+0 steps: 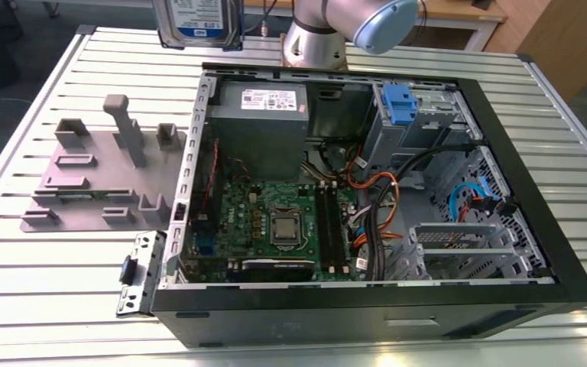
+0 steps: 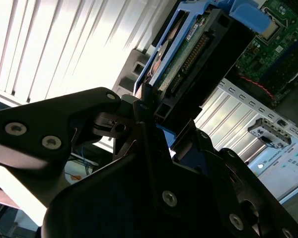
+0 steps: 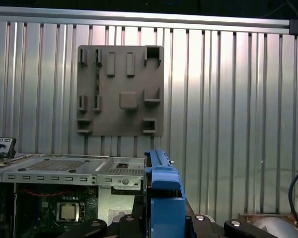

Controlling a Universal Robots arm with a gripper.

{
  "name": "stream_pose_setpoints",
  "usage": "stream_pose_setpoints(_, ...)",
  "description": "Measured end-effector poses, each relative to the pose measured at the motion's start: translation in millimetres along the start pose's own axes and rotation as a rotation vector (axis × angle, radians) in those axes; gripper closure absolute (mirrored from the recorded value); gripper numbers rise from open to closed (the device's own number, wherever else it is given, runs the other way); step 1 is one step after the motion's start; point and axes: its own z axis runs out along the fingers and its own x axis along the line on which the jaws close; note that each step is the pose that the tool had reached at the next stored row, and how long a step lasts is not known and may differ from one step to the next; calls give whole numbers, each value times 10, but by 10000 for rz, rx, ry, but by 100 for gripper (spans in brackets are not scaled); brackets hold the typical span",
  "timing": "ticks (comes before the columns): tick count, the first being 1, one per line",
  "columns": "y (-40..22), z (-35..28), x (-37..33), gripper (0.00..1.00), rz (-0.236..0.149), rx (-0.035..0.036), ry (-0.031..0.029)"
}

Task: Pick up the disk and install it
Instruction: 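Pick up the disk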

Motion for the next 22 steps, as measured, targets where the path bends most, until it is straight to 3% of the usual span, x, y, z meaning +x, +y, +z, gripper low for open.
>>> stream_pose_setpoints(22,-161,-1,2,64,0,-1,1)
